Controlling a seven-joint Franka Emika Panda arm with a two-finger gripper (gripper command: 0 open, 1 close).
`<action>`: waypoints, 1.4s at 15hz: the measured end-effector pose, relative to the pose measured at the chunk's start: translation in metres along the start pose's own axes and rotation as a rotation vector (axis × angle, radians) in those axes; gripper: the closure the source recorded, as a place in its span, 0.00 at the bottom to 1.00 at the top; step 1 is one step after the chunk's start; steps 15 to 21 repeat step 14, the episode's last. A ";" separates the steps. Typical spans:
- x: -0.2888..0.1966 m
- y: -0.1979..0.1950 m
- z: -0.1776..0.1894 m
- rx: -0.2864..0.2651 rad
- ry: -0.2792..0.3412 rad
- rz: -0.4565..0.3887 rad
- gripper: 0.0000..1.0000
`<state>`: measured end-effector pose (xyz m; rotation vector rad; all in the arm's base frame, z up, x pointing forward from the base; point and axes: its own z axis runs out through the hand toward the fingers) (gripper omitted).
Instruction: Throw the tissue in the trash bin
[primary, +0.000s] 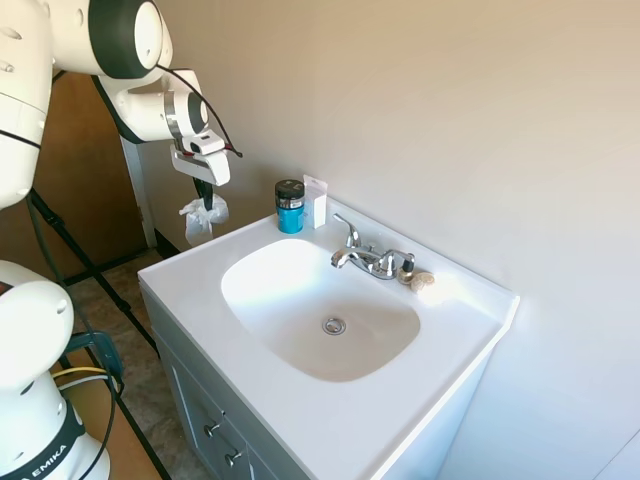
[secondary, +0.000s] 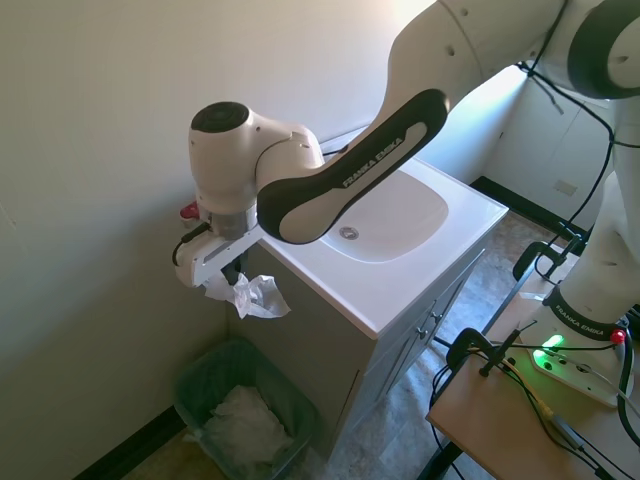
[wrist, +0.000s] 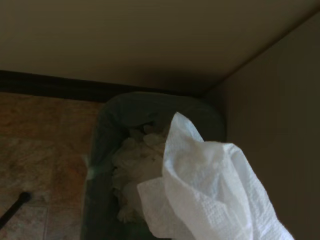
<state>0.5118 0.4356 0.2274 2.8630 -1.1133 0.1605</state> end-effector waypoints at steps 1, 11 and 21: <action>0.000 -0.001 0.008 -0.011 -0.007 0.009 0.00; -0.011 -0.001 0.018 -0.033 -0.018 0.027 0.00; -0.010 -0.004 -0.018 0.001 0.011 0.058 0.00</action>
